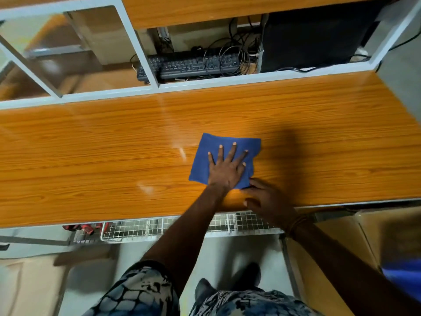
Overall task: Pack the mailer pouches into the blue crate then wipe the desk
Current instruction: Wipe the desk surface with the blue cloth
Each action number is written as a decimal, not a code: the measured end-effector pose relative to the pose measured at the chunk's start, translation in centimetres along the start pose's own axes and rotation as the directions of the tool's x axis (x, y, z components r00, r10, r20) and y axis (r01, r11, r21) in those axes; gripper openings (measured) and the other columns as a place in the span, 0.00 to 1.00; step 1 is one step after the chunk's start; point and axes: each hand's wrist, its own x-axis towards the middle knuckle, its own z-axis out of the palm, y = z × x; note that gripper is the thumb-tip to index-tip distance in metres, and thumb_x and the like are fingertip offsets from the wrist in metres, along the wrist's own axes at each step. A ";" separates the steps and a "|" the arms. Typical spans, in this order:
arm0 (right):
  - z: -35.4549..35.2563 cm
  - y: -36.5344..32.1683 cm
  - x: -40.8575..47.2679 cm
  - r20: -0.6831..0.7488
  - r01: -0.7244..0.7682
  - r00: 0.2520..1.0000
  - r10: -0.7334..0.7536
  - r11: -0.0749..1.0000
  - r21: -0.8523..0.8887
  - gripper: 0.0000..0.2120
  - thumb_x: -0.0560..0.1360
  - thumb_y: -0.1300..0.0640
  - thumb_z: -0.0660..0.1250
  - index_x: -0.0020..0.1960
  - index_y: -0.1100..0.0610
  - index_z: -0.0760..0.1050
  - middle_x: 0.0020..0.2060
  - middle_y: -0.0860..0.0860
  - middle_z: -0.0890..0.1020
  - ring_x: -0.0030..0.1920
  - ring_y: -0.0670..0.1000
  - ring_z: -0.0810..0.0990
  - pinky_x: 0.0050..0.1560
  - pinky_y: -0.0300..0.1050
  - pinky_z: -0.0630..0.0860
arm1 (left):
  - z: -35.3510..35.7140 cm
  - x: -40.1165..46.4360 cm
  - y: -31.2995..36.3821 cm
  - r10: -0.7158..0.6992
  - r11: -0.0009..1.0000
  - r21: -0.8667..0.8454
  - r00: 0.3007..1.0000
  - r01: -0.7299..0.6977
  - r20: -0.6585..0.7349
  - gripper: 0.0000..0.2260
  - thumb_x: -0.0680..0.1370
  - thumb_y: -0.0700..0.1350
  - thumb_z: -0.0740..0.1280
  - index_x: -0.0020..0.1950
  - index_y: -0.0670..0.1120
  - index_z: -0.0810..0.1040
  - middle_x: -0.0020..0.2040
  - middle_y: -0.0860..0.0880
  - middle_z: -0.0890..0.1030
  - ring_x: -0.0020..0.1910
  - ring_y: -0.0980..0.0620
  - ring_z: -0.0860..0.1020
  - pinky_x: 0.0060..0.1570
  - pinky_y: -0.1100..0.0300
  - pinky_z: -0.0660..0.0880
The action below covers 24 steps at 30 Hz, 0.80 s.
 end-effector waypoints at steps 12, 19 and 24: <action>1.1 -0.8 -0.6 -0.576 -0.098 0.781 0.243 0.957 0.273 0.17 0.77 0.51 0.60 0.59 0.59 0.79 0.56 0.57 0.80 0.57 0.55 0.78 0.57 0.54 0.76 | -3.3 -2.6 -2.5 -0.038 0.636 -0.770 0.995 -0.051 -0.097 0.16 0.82 0.49 0.62 0.68 0.48 0.78 0.65 0.49 0.80 0.62 0.54 0.76 0.65 0.55 0.70; 3.3 -7.1 5.9 -0.469 -0.479 0.761 0.449 0.876 0.061 0.41 0.70 0.27 0.55 0.76 0.50 0.64 0.75 0.63 0.62 0.75 0.66 0.60 0.71 0.64 0.60 | -5.0 -2.3 -10.2 0.028 0.935 -0.342 0.981 -0.094 -0.192 0.14 0.80 0.43 0.63 0.65 0.47 0.80 0.59 0.43 0.81 0.61 0.43 0.76 0.61 0.54 0.70; 4.6 -7.2 9.9 -0.279 -0.643 0.736 0.617 0.766 0.000 0.46 0.72 0.25 0.57 0.81 0.46 0.46 0.79 0.61 0.42 0.77 0.69 0.38 0.70 0.77 0.45 | -5.9 -1.4 -11.1 0.143 0.974 -0.164 0.984 -0.159 -0.106 0.12 0.79 0.42 0.65 0.61 0.43 0.81 0.57 0.38 0.79 0.56 0.36 0.77 0.57 0.49 0.72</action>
